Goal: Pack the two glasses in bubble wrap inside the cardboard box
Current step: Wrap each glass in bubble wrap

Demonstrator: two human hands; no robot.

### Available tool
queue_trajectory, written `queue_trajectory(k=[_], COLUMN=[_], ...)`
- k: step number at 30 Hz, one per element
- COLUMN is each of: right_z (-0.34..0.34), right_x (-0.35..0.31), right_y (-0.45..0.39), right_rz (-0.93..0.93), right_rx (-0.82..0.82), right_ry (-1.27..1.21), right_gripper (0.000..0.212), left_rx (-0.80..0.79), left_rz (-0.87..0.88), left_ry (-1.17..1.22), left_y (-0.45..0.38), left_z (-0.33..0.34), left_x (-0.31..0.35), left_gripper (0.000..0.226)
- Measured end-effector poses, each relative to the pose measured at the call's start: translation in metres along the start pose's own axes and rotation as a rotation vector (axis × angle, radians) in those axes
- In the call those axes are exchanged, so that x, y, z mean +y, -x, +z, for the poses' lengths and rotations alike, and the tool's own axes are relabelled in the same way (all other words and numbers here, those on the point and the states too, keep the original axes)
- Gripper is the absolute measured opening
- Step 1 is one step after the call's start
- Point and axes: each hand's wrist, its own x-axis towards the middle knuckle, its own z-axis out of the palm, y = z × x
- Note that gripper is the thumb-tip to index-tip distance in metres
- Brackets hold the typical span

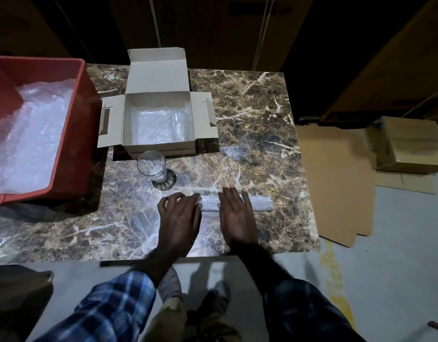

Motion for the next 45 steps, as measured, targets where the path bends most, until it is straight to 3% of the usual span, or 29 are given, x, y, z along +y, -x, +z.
queue_trajectory(k=[8, 17, 23, 27, 30, 32, 37, 45], right_z=[0.000, 0.004, 0.015, 0.018, 0.018, 0.016, 0.004, -0.023], right_x=[-0.002, -0.005, -0.010, -0.013, -0.010, -0.008, 0.003, 0.054], right_y=[-0.013, -0.009, -0.001, 0.003, 0.002, 0.002, 0.003, 0.017], right_rz=[-0.003, -0.059, -0.104, -0.043, -0.039, -0.046, -0.013, 0.364], right_rx=[0.031, 0.040, -0.156, -0.278, -0.343, -0.375, -0.365, -0.396], right_ry=[-0.018, -0.028, -0.006, -0.007, -0.028, -0.044, -0.054, 0.089], right_gripper=[0.025, 0.038, 0.047, 0.053, 0.053, 0.054, 0.056, 0.068], left_rx=[-0.022, -0.018, 0.005, 0.063, -0.053, -0.190, -0.369, -0.414], left_rz=[-0.026, -0.087, -0.064, 0.106, 0.261, 0.273, 0.153, -0.021], left_ry=[0.022, 0.080, 0.071, 0.064, 0.094, 0.096, -0.045, -0.137], left_y=[-0.013, -0.022, -0.021, -0.014, -0.003, 0.005, 0.011, 0.020], left_z=[0.003, 0.008, 0.013, 0.014, 0.019, 0.025, 0.022, -0.002], left_x=[-0.016, -0.018, -0.019, -0.017, -0.014, -0.012, -0.018, -0.055], left_gripper=[0.013, 0.012, 0.009, 0.021, 0.036, 0.046, 0.055, 0.065])
